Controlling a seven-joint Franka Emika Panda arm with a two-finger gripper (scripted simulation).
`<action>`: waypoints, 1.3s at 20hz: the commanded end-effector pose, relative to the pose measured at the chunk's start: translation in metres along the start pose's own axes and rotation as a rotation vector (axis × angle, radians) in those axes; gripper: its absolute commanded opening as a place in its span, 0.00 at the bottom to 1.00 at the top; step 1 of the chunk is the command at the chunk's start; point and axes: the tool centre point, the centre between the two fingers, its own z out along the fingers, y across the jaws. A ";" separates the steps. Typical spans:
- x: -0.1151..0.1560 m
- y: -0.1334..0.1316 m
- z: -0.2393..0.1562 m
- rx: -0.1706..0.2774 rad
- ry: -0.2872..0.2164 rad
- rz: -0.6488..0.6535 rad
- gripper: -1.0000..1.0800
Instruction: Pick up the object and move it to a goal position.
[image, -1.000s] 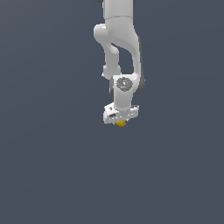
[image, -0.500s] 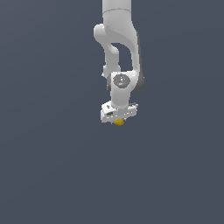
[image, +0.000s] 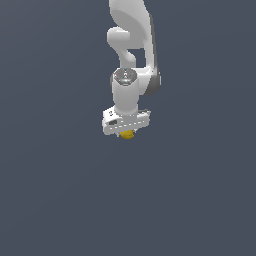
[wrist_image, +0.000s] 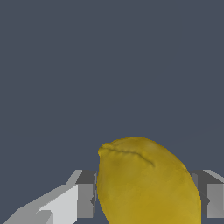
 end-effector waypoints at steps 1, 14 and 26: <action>0.002 0.016 -0.024 0.001 0.001 0.000 0.00; 0.018 0.101 -0.149 0.001 0.001 0.000 0.00; 0.032 0.160 -0.232 0.000 0.001 0.000 0.00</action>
